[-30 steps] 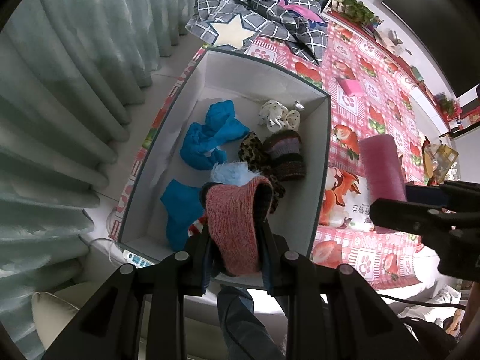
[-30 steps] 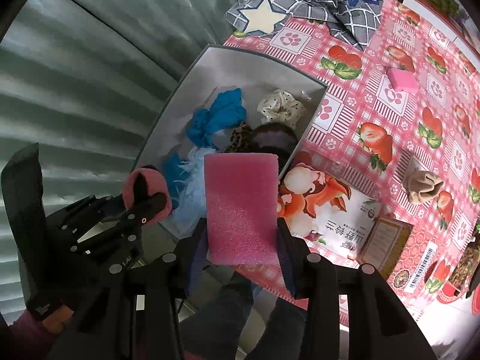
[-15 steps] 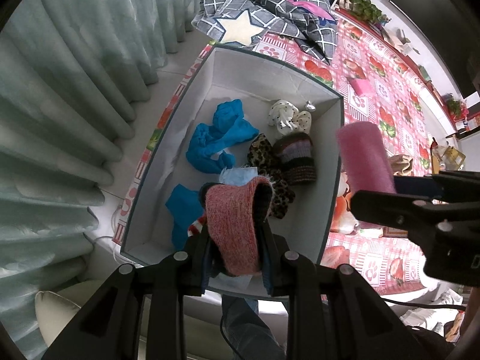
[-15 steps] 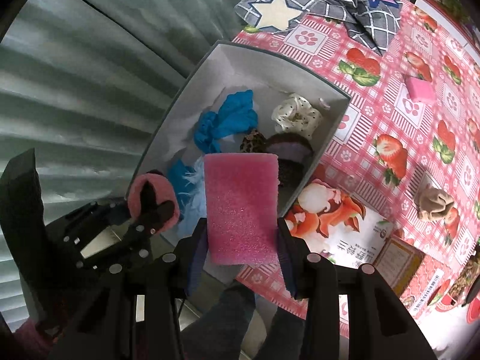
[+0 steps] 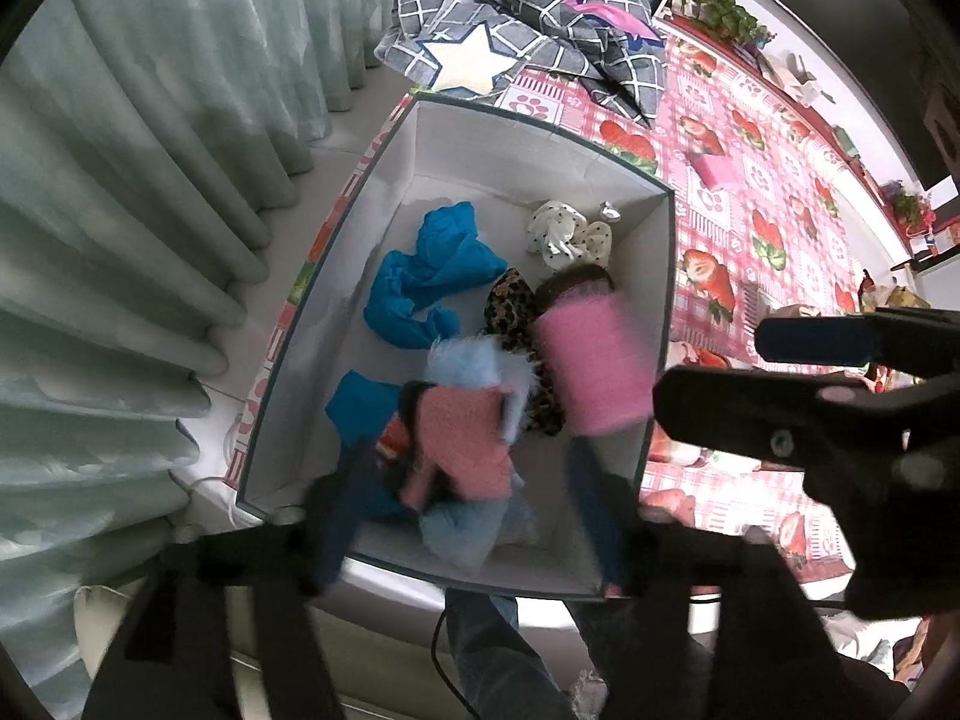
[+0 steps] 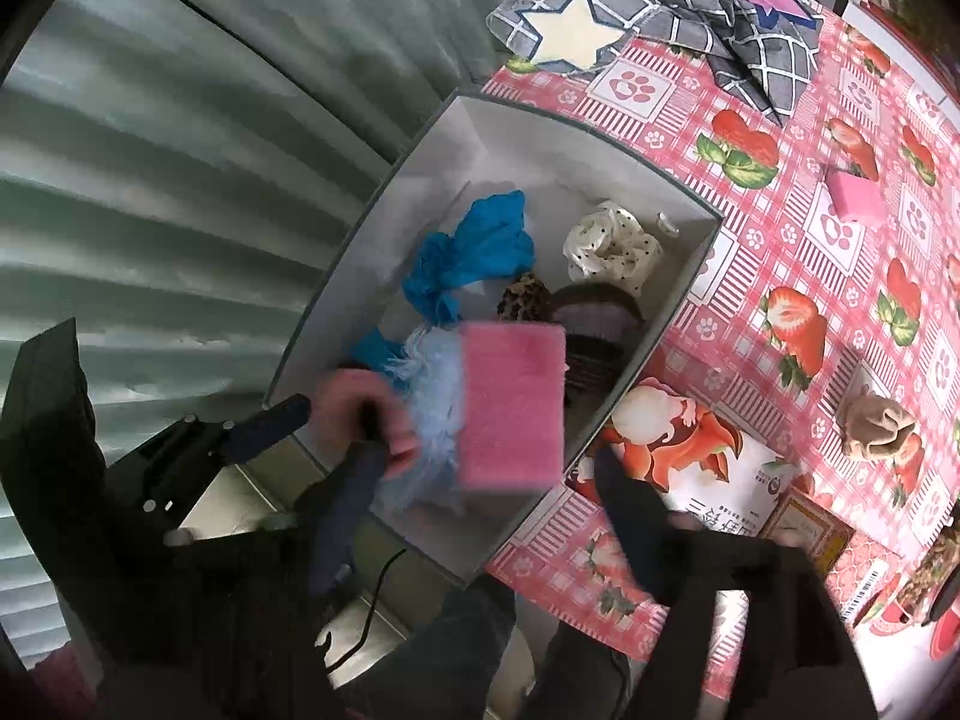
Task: Organize soft objects
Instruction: 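Open the left tool to drop the pink sock while the right tool releases the pink sponge, then move both tools from the box to the items on the tablecloth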
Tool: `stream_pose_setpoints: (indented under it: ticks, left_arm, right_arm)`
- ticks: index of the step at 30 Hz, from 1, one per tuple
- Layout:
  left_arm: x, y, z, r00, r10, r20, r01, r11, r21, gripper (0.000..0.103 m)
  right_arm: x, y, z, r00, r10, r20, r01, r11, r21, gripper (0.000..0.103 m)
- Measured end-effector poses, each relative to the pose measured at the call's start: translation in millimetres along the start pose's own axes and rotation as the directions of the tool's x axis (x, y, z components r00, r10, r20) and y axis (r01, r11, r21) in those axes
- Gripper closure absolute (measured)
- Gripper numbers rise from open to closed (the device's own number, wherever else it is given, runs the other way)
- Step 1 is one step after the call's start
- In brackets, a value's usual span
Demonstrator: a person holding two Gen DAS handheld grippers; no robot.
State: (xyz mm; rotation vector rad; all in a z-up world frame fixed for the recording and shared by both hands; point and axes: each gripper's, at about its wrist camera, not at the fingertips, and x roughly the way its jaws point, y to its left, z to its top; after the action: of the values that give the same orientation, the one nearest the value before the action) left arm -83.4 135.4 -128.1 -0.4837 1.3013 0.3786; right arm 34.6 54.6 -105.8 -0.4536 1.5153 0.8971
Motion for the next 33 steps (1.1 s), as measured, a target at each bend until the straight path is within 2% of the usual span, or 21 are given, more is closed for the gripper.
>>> stream_pose_setpoints:
  ticks: [4, 6, 7, 9, 10, 15, 20, 26, 30, 33]
  left_arm:
    - [-1.1, 0.1, 0.3, 1.000, 0.000, -0.001, 0.000, 1.000, -0.015, 0.021]
    - [-1.9, 0.1, -0.1, 1.000, -0.002, 0.006, 0.002, 1.000, -0.024, 0.016]
    - [-2.2, 0.1, -0.2, 1.000, 0.006, 0.008, -0.006, 1.000, -0.026, 0.012]
    - [-2.0, -0.6, -0.3, 1.000, 0.022, 0.005, -0.022, 0.999, -0.031, 0.010]
    - [-1.1, -0.5, -0.1, 1.000, 0.025, -0.001, -0.025, 0.999, -0.036, 0.001]
    - [-1.3, 0.6, 2.5, 1.000, 0.001, 0.011, 0.000, 0.997, -0.072, 0.000]
    - [-11.1, -10.5, 11.4, 0.999, -0.029, 0.029, 0.030, 0.998, -0.056, 0.000]
    - [-22.3, -48.0, 27.2, 0.998, -0.041, 0.054, 0.040, 0.999, 0.027, 0.000]
    - [-21.6, -79.0, 32.6, 0.997, -0.064, 0.038, 0.061, 0.994, 0.088, 0.000]
    - [-16.1, -101.8, 33.7, 0.997, -0.070, 0.010, 0.068, 0.989, 0.132, 0.000]
  right_arm:
    - [-1.5, -2.4, -0.5, 1.000, 0.000, 0.003, 0.000, 1.000, 0.007, 0.024]
    - [-2.4, -4.6, -1.2, 1.000, 0.002, 0.002, -0.002, 1.000, 0.015, 0.024]
    - [-2.8, -5.1, -1.6, 1.000, 0.002, 0.001, -0.002, 1.000, 0.016, 0.015]
    - [-4.1, -7.1, -3.5, 1.000, 0.008, 0.003, -0.008, 1.000, 0.021, 0.000]
    - [-5.4, -8.3, -4.2, 1.000, 0.008, 0.007, -0.009, 1.000, 0.025, 0.000]
    - [-14.0, -18.1, -8.1, 0.999, 0.029, 0.021, -0.030, 0.998, 0.056, 0.000]
    - [-37.0, -37.9, -14.9, 0.998, 0.050, 0.050, -0.055, 0.993, 0.101, 0.000]
    - [-75.7, -92.0, -30.4, 0.994, 0.043, 0.099, -0.065, 0.972, 0.227, 0.000]
    - [-97.2, -140.6, -48.1, 0.989, 0.065, 0.135, -0.107, 0.937, 0.333, 0.000]
    - [-109.7, -178.5, -60.5, 0.987, 0.040, 0.156, -0.100, 0.912, 0.397, 0.000]
